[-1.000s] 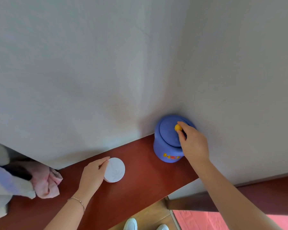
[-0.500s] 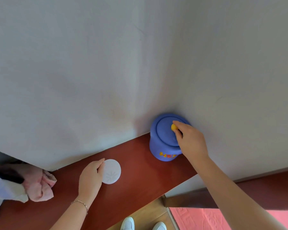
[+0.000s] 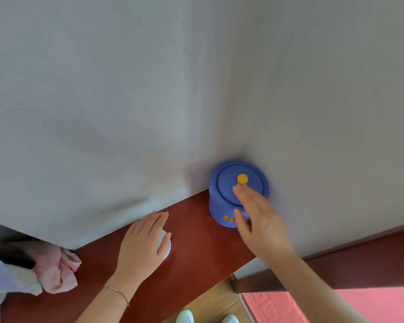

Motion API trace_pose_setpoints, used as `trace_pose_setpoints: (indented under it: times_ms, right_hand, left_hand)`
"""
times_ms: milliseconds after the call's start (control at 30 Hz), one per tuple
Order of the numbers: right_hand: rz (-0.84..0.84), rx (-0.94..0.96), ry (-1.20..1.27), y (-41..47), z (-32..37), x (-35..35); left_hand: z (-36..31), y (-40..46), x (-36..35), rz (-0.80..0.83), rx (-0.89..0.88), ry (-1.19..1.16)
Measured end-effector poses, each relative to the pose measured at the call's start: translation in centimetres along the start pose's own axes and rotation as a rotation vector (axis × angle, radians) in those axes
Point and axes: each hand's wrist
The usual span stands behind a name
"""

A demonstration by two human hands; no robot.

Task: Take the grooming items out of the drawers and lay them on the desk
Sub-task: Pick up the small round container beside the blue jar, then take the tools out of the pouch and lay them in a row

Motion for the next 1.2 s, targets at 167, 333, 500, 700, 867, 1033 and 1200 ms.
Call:
trace_pose_setpoints:
  times_ms: [167, 333, 500, 700, 867, 1033, 1200]
  right_hand:
    - [0.264, 0.083, -0.025, -4.5, 1.1, -2.3]
    - [0.392, 0.135, -0.185, -4.4, 2.4, -3.1]
    - [0.459, 0.241, -0.243, -2.5, 4.7, -4.6]
    - [0.516, 0.452, -0.163, -1.2, 10.1, -6.8]
    - [0.568, 0.674, -0.124, -1.9, 13.8, -7.9]
    - [0.643, 0.861, -0.009, -3.6, 17.1, -8.6]
    - [0.756, 1.008, 0.144, -6.2, 20.2, -10.0]
  left_hand:
    - [-0.3, 0.0, 1.1, 0.024, -0.061, 0.025]
    - [1.0, -1.4, 1.6, 0.051, -0.029, 0.065]
    - [3.6, -4.6, 2.7, 0.050, 0.079, 0.072]
    - [6.0, -11.0, 5.0, -0.042, 0.293, 0.116]
    - [5.3, -17.1, 6.0, -0.140, 0.534, 0.091]
    - [2.1, -23.2, 7.0, -0.215, 0.765, 0.099]
    - [-0.5, -29.3, 8.4, -0.245, 0.954, 0.171]
Point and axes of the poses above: each hand's wrist, its own y-axis towards the middle knuckle, its own x-axis out of the back of the hand, z = x × y, and after that the axes turned 4 degrees about -x, right-handed
